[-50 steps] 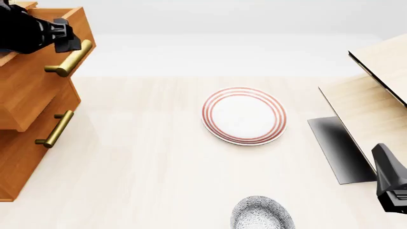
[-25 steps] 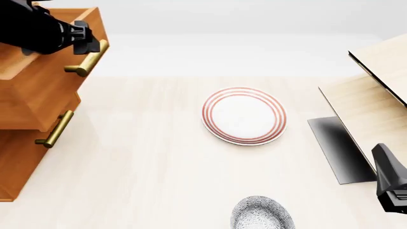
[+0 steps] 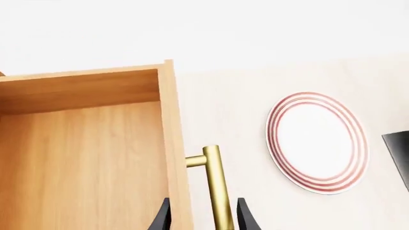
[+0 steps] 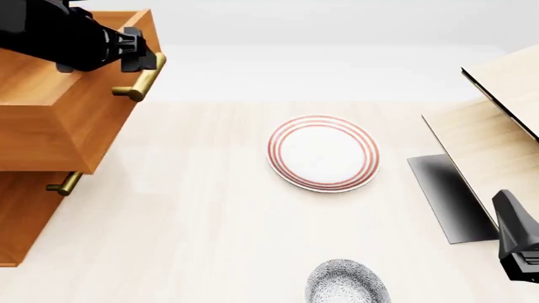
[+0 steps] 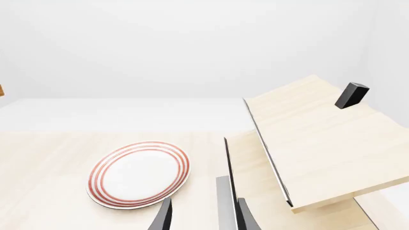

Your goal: Open the top drawer of the cabinet and put the bowl in it.

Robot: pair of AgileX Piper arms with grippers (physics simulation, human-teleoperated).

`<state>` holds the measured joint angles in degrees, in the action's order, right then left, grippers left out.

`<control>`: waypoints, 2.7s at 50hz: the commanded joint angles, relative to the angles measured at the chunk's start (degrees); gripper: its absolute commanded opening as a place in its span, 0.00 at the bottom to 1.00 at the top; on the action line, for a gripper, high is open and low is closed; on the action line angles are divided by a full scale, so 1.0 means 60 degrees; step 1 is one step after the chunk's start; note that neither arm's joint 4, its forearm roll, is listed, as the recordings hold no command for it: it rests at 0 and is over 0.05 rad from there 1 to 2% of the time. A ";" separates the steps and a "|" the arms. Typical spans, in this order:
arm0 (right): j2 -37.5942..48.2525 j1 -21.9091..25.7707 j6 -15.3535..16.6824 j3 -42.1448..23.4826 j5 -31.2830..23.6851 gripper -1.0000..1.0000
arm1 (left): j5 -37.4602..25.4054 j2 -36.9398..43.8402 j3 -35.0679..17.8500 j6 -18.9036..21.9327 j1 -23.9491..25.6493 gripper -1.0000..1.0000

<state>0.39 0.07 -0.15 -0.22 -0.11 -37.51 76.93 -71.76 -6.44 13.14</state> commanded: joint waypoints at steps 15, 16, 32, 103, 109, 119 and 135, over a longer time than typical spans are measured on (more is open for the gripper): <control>-0.0009 -0.0006 0.0007 0.0004 0.0007 1.00 | 0.0053 0.0137 -0.0095 -0.0149 0.0766 1.00; -0.0009 -0.0005 0.0007 0.0004 0.0007 1.00 | 0.0056 0.0143 -0.0113 -0.0163 0.0806 1.00; -0.0009 -0.0005 0.0009 0.0004 0.0007 1.00 | 0.0040 0.0087 -0.0138 -0.0173 0.1001 1.00; -0.0009 -0.0003 0.0008 0.0004 0.0007 1.00 | -0.1421 -0.1224 -0.0789 0.0929 0.0683 1.00; -0.0010 -0.0005 0.0008 0.0004 0.0007 1.00 | -0.1566 -0.1256 -0.0973 0.1052 0.0847 1.00; -0.0009 -0.0005 0.0007 0.0004 0.0007 1.00 | -0.1806 -0.1421 -0.1032 0.1119 0.1038 1.00; -0.0009 -0.0003 0.0008 0.0004 0.0007 1.00 | -0.2012 -0.1611 -0.1524 0.1486 0.1693 1.00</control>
<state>0.39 0.07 -0.15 -0.22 -0.11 -48.86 67.92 -78.98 1.06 20.74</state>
